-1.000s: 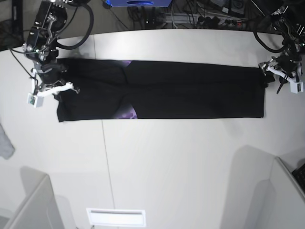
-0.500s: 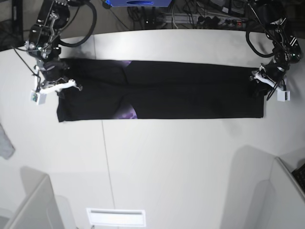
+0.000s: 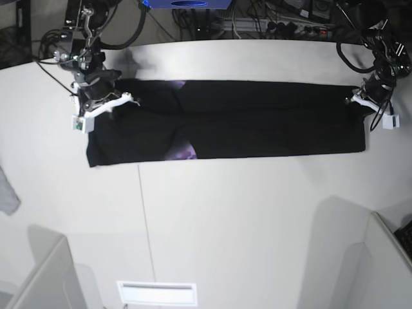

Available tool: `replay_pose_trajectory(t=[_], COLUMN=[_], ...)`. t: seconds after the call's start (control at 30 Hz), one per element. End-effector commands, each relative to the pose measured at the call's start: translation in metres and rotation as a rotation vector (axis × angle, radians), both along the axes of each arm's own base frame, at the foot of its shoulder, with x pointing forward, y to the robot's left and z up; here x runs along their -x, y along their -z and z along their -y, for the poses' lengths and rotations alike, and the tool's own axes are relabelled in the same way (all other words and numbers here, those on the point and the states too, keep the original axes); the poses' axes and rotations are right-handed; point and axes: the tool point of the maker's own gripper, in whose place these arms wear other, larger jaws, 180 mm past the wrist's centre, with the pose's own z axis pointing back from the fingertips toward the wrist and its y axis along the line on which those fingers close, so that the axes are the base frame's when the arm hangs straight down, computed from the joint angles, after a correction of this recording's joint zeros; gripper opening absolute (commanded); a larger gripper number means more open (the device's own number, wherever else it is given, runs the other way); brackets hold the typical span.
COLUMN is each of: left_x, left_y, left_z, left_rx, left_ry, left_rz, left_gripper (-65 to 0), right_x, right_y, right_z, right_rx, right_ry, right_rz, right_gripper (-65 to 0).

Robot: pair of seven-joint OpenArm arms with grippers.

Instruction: Fold the T-shirt properly

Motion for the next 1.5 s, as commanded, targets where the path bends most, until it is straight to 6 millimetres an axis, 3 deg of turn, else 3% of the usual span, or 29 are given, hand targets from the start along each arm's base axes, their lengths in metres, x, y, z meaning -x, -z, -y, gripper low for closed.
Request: replay_pose_trajectory(t=[0.0,0.13,0.43,0.7,0.93,1.2,1.47], left_x=[0.002,0.008,0.002,-0.002,-0.010,-0.015,-0.018], left_y=[-0.007,-0.017,-0.043,-0.056,-0.068,-0.058,-0.050], left_z=[-0.015,-0.025,-0.014,0.030,0.093,0.152,0.184], left_rx=[-0.052,-0.101,-0.178,-0.280,-0.329,-0.282,-0.224], left_ry=[0.001,0.017,0.085,0.198,0.326,0.433,0.439], left_rz=[-0.023,-0.030,0.020,0.029,0.072,0.078,0.066], left_gripper=[-65.0,-65.0,-65.0,-65.0,-65.0,-65.0,-65.0], right_x=[-0.006,-0.006,-0.010,-0.012,-0.012,-0.011,-0.011], right_y=[-0.010,-0.010,-0.012,-0.013,-0.013,-0.012,-0.011], right_z=[-0.002,-0.008,-0.005,-0.005,-0.005,-0.004,-0.003], right_rx=[0.002,-0.004,0.000,-0.001,-0.001,-0.001,0.002], right_ry=[-0.010,-0.024,-0.017,-0.017,-0.017,-0.015,-0.016], right_rz=[0.044,0.043,0.053,0.056,0.056,0.053,0.051], right_gripper=[-65.0,-65.0,-65.0,-65.0,-65.0,-65.0,-65.0])
